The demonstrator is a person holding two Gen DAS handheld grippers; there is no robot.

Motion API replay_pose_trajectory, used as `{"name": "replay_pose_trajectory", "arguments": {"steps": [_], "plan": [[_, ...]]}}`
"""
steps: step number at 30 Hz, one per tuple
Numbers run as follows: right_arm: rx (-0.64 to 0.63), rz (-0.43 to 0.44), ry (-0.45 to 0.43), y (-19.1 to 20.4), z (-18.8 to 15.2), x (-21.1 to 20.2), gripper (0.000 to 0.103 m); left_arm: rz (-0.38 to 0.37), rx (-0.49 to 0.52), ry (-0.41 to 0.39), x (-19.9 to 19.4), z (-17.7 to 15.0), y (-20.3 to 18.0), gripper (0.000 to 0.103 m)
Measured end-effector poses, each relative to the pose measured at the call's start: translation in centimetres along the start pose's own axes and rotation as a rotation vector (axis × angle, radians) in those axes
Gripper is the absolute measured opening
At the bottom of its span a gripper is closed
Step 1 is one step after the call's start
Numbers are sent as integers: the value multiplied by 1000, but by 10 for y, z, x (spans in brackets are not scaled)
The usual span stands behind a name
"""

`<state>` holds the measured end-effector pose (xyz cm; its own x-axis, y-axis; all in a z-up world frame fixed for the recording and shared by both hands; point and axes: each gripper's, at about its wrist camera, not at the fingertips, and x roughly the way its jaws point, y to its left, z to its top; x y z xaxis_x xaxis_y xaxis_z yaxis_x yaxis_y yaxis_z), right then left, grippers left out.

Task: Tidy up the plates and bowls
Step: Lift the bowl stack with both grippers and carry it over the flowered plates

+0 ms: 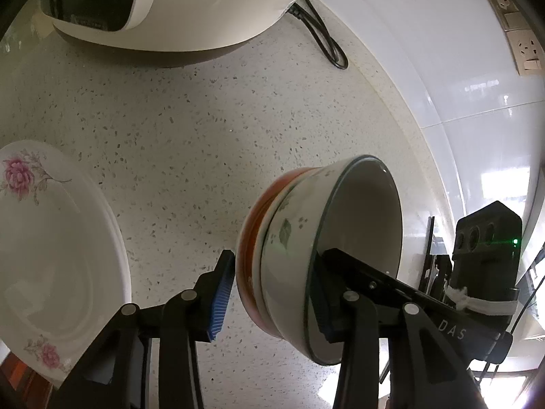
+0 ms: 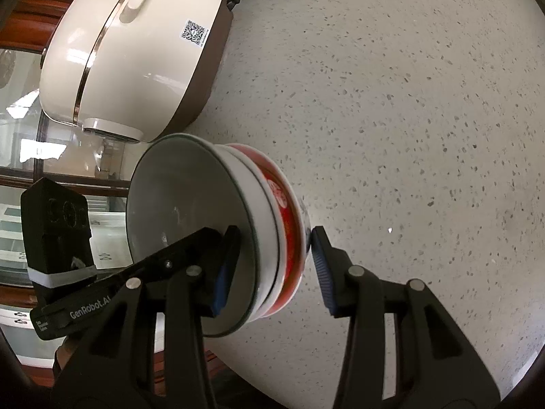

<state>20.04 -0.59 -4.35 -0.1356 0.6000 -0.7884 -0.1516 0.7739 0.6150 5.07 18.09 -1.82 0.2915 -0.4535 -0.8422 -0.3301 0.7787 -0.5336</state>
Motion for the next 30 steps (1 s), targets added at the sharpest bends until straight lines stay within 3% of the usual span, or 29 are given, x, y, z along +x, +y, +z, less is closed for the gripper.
{"name": "replay_pose_trajectory", "arguments": {"steps": [16, 30], "plan": [[-55, -17, -12, 14, -5, -17, 47, -13, 13, -15, -13, -7, -6, 40], [-234, 16, 18, 87, 1, -18, 47, -2, -87, -148, -89, -17, 24, 40]]}}
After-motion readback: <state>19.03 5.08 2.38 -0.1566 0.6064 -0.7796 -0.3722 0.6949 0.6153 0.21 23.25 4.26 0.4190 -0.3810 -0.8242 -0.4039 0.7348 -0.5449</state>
